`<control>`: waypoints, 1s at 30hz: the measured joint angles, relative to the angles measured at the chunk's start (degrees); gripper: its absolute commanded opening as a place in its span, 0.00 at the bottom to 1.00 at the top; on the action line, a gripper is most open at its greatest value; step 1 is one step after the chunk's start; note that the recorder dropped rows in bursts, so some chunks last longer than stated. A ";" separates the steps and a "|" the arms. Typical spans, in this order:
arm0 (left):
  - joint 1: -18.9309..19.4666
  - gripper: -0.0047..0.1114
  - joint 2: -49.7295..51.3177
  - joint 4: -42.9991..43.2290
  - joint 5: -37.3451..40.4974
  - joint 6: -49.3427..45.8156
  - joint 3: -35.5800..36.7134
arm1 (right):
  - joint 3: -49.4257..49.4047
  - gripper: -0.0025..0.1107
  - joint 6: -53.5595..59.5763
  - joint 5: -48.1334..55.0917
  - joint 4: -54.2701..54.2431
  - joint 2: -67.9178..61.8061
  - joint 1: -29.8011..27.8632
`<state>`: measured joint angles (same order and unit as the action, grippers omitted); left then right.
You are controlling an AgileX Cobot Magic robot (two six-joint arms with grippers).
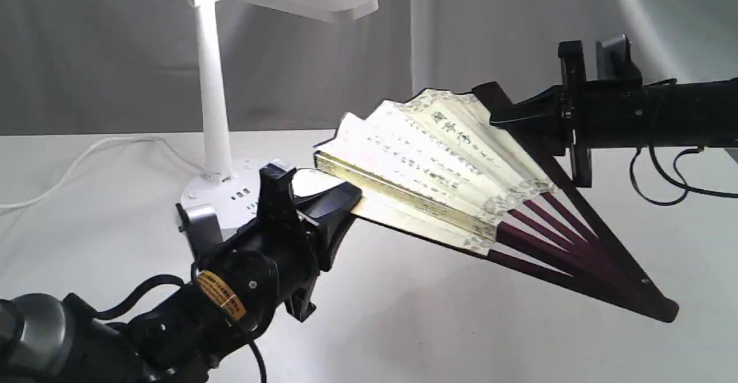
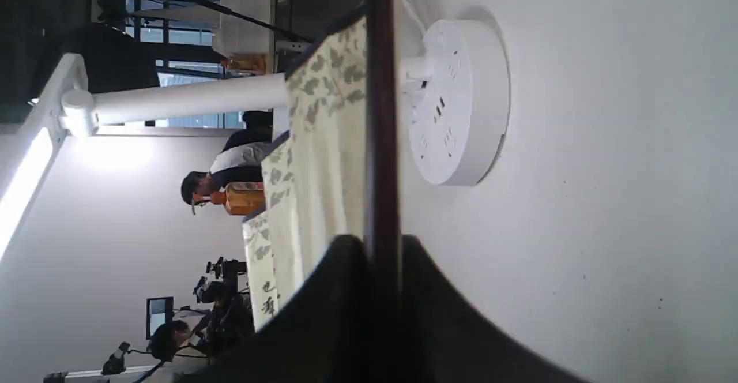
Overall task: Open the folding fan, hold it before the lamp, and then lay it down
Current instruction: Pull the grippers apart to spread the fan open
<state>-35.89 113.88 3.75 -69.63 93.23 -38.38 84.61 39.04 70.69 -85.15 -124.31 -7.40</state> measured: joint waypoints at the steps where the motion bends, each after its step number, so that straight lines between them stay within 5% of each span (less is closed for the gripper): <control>1: -0.96 0.04 -0.41 -1.73 0.17 -0.68 0.28 | 0.00 0.02 0.00 0.00 -0.11 0.00 -0.26; 13: -7.24 0.04 -3.23 -17.76 0.53 -5.00 3.75 | 0.00 0.02 -0.20 -0.33 -1.53 0.00 -6.32; 30: -7.72 0.04 -3.23 -28.42 0.77 -6.85 4.61 | 0.00 0.02 -2.46 -0.83 -0.31 0.00 -14.65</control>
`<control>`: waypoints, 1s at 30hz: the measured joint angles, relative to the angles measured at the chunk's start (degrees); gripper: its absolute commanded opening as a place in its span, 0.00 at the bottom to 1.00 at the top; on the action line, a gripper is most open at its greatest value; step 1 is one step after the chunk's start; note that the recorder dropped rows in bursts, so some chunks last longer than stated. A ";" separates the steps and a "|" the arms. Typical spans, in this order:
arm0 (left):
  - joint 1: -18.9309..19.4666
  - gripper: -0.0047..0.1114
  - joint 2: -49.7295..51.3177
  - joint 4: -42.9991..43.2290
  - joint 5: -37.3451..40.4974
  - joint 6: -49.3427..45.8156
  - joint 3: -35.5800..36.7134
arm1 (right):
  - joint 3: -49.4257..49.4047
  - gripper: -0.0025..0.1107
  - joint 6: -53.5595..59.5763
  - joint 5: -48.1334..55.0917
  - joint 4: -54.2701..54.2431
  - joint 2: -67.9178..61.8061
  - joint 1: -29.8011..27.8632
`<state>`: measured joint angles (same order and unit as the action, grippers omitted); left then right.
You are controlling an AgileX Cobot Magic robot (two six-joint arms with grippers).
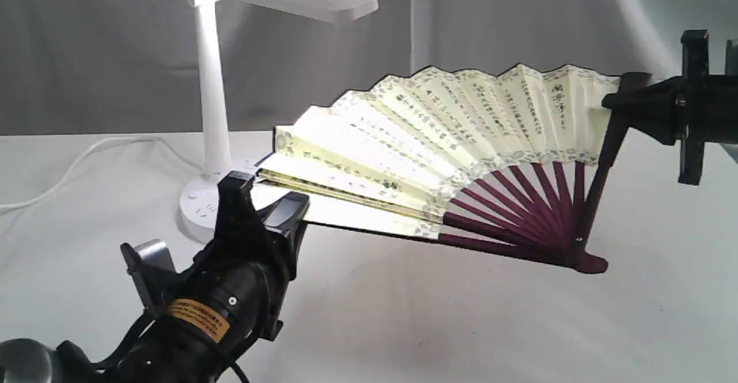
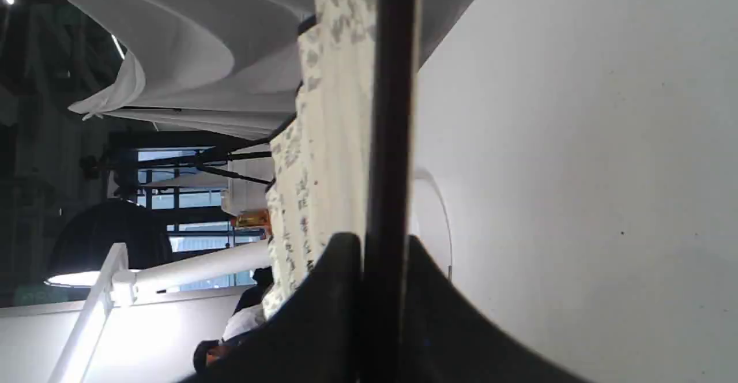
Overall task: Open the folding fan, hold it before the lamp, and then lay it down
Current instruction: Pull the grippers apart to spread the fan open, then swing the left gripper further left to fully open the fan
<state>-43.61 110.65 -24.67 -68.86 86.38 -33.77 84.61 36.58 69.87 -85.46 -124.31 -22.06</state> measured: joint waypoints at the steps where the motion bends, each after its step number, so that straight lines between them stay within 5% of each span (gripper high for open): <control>1: 0.00 0.04 0.00 -0.11 0.10 0.00 0.00 | 0.00 0.02 -0.14 0.00 0.00 0.00 -0.31; 30: 0.00 0.04 0.00 -2.41 0.30 2.06 0.00 | 0.00 0.02 -3.72 1.19 0.74 0.00 -8.02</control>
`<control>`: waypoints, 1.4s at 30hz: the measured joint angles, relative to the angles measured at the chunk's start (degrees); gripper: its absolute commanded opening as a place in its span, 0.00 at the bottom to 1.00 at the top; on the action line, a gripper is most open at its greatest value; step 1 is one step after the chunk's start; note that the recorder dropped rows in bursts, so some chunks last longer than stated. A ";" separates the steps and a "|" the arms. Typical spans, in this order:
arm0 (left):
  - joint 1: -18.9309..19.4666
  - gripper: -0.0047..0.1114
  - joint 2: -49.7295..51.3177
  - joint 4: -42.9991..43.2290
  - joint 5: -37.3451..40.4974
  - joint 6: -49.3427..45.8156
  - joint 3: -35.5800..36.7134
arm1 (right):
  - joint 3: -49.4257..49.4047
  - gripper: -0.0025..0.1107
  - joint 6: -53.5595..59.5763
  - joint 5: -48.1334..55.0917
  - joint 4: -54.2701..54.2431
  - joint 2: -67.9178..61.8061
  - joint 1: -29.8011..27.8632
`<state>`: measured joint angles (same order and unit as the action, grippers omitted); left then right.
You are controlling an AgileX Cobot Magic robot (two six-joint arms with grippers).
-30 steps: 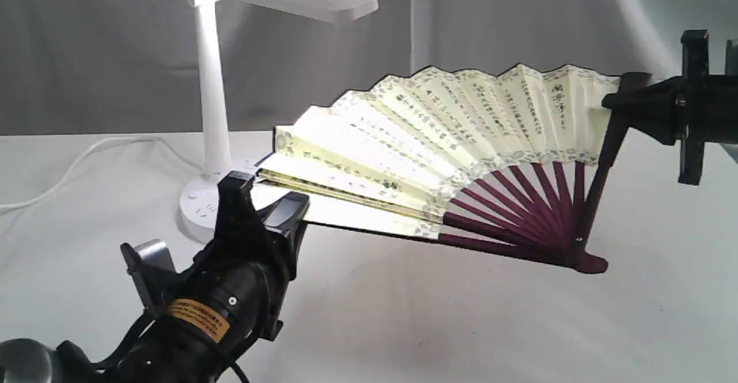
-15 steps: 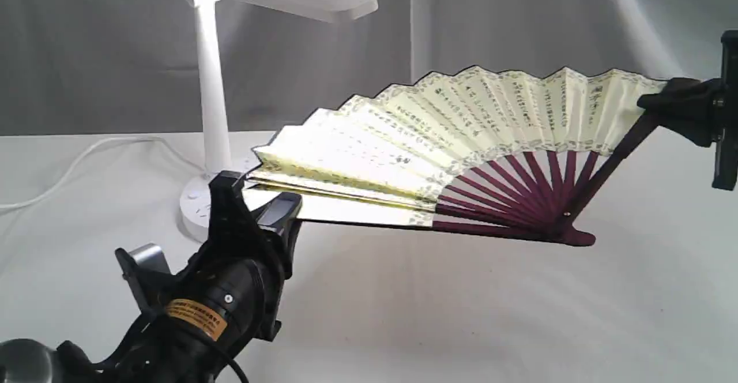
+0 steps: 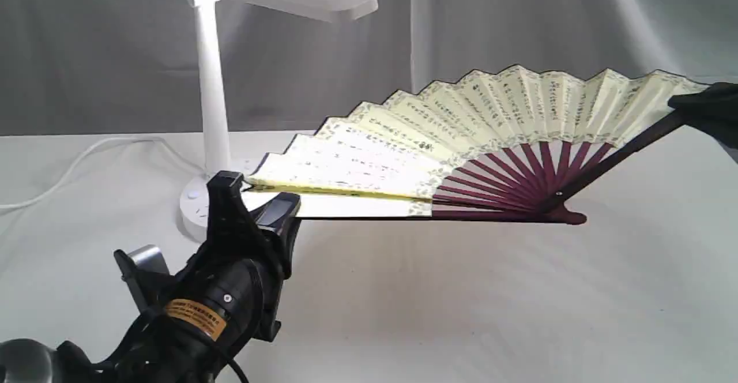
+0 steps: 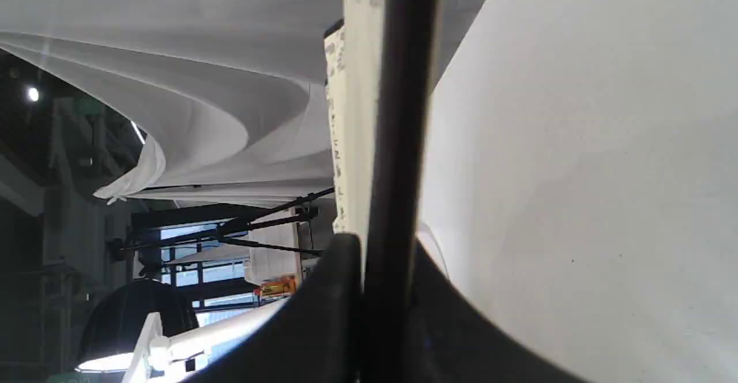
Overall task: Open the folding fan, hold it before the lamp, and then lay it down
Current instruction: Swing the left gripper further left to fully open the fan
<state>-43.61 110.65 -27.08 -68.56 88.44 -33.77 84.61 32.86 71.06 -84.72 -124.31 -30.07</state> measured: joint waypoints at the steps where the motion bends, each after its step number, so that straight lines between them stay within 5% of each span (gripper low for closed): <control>1: 0.00 0.04 0.00 0.00 0.04 0.00 0.00 | 0.00 0.02 0.00 0.12 0.03 0.00 -0.23; 24: -0.04 0.04 -1.40 0.00 1.19 0.07 0.14 | 0.00 0.02 -0.68 0.79 1.37 0.00 -1.68; 42: -0.40 0.04 -10.13 0.36 1.76 -0.27 7.26 | -4.78 0.02 -1.01 2.62 -1.17 4.56 -1.44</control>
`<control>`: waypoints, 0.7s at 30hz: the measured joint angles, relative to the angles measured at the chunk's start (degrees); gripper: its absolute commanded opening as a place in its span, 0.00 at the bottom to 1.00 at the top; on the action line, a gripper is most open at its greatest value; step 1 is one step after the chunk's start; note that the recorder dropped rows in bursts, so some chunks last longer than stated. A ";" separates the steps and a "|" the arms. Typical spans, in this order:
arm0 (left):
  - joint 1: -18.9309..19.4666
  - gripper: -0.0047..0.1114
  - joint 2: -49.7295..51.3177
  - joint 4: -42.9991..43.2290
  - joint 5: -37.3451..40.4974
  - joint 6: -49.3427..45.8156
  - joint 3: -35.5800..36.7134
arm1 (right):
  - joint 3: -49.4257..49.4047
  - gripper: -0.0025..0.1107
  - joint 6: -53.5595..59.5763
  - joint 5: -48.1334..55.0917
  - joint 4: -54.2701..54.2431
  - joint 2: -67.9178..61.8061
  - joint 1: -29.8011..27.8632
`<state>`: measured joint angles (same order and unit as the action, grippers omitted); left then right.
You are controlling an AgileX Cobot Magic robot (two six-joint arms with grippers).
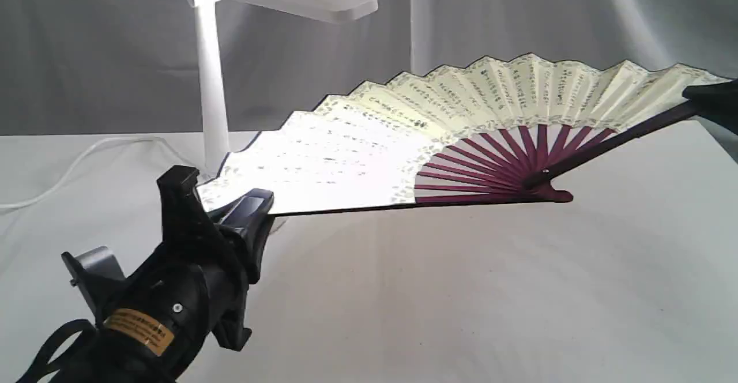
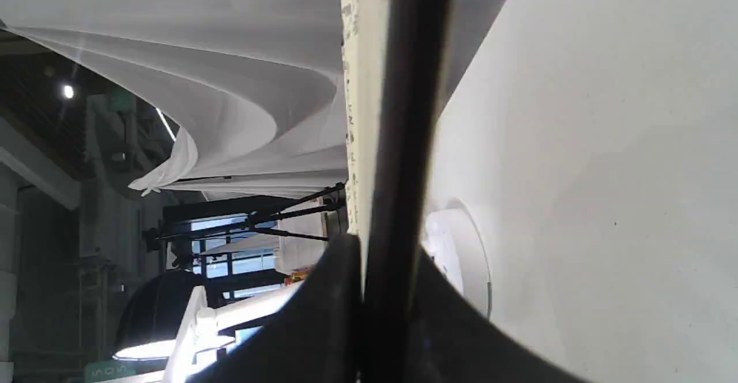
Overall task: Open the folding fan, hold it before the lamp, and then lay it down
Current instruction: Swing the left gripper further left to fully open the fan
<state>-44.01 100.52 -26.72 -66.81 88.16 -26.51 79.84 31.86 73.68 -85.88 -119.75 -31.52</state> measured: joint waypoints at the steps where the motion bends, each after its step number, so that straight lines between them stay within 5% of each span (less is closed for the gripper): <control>1: 0.00 0.04 -0.30 0.00 0.00 0.00 0.21 | -0.88 0.02 0.09 0.00 -0.15 0.65 0.13; 21: 0.23 0.04 -16.04 -3.06 0.56 -1.69 12.31 | -3.66 0.02 2.52 -0.87 -3.34 5.69 8.30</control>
<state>-43.77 84.49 -29.78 -66.25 86.48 -14.21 76.18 34.38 72.81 -89.22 -114.05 -23.22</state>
